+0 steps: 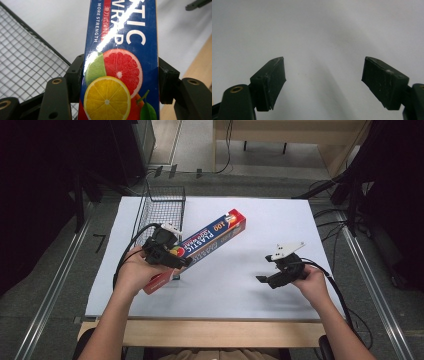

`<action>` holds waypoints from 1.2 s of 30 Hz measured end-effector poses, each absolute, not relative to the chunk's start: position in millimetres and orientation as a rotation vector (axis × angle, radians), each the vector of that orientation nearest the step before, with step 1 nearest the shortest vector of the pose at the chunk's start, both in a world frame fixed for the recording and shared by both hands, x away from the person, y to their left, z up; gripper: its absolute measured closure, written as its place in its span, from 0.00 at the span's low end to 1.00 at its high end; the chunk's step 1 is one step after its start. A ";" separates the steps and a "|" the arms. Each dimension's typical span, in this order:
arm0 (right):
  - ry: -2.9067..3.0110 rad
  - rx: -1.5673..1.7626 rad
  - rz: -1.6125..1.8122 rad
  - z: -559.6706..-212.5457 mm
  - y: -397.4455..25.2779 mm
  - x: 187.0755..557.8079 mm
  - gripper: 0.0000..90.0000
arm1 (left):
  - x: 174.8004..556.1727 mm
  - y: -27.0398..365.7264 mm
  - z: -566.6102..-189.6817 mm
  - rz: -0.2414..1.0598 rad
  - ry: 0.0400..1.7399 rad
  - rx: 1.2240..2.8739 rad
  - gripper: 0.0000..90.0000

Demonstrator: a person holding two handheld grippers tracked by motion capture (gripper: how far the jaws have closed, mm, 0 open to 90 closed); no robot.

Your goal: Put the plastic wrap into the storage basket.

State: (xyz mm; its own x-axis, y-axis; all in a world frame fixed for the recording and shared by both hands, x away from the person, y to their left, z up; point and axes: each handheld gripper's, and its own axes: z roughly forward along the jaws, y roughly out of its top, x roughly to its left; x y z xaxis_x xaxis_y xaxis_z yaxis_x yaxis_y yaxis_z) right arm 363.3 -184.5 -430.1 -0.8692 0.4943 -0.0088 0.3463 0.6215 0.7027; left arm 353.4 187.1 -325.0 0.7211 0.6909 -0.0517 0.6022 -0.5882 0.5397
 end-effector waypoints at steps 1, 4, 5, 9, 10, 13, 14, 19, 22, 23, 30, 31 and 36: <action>2.648 0.691 1.091 -430.1 -184.0 363.8 0.22 | 354.9 187.5 -324.0 0.240 0.985 2.399 0.44; 2.651 0.681 1.129 -429.6 -184.4 365.5 0.22 | 357.3 186.7 -321.7 0.290 1.002 2.395 0.44; 2.650 0.687 1.137 -429.3 -184.7 365.8 0.22 | 359.1 187.4 -321.3 0.289 1.010 2.384 0.44; 2.633 0.682 1.136 -429.6 -184.2 368.5 0.22 | 367.8 189.4 -319.4 0.296 1.049 2.360 0.44; 2.638 0.682 1.134 -429.7 -183.8 368.9 0.22 | 369.5 189.8 -318.8 0.304 1.055 2.355 0.44; 2.649 0.676 1.114 -431.0 -181.8 370.5 0.22 | 370.6 190.6 -314.4 0.349 1.077 2.342 0.44; 2.658 0.682 1.102 -431.2 -181.0 370.6 0.22 | 371.6 191.4 -313.1 0.355 1.094 2.324 0.44; 2.677 0.661 1.065 -433.4 -175.6 371.0 0.22 | 382.9 196.0 -309.4 0.367 1.160 2.289 0.44; 2.680 0.659 1.058 -433.8 -175.0 371.2 0.22 | 389.5 200.1 -307.4 0.341 1.237 2.250 0.44; 2.681 0.659 1.050 -434.3 -174.7 371.5 0.22 | 390.4 200.6 -306.4 0.355 1.256 2.249 0.44; 2.691 0.646 1.031 -435.1 -173.2 371.4 0.22 | 405.7 209.5 -310.8 0.394 1.352 2.211 0.44; 2.695 0.635 1.022 -435.8 -172.4 371.0 0.22 | 407.4 211.4 -311.6 0.393 1.361 2.201 0.44; 2.709 0.619 1.003 -436.8 -170.8 371.0 0.22 | 415.5 222.1 -312.3 0.424 1.442 2.144 0.44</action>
